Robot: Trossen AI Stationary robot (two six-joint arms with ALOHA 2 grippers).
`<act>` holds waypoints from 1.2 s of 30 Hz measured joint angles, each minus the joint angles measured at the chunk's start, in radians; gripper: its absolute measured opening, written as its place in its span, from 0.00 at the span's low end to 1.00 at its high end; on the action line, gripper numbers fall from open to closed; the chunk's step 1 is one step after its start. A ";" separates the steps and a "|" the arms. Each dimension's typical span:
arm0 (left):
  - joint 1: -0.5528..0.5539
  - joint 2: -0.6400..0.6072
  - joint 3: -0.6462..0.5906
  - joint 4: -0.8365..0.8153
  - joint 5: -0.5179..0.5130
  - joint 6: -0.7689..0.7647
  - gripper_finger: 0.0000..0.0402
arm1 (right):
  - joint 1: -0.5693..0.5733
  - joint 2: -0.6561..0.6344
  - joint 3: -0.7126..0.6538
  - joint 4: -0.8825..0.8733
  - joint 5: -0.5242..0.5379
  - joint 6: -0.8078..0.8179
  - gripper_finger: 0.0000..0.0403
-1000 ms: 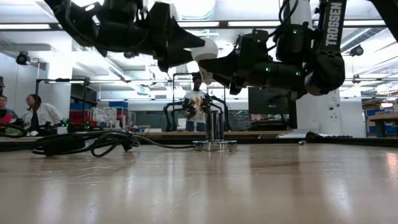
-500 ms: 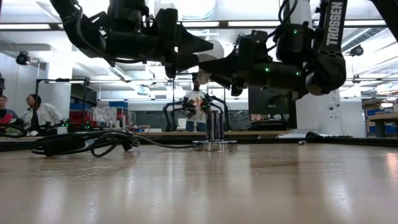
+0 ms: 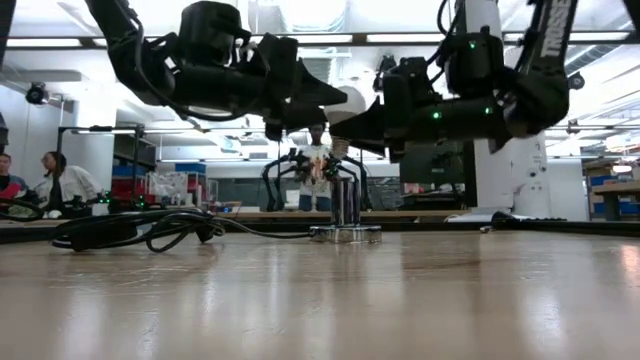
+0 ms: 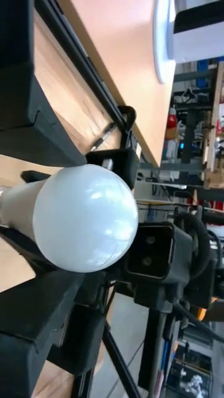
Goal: Screw lightbulb
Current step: Insert the white lightbulb into the metal lamp
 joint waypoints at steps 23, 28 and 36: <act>0.004 0.011 0.000 -0.065 -0.022 0.007 0.57 | -0.001 0.141 -0.002 0.008 0.028 0.025 0.35; 0.003 0.012 -0.001 -0.074 -0.036 0.006 0.58 | -0.001 0.140 -0.001 0.004 0.027 0.024 0.35; 0.003 0.011 0.008 -0.076 -0.044 0.007 0.60 | -0.001 0.139 -0.001 -0.001 -0.002 0.018 0.43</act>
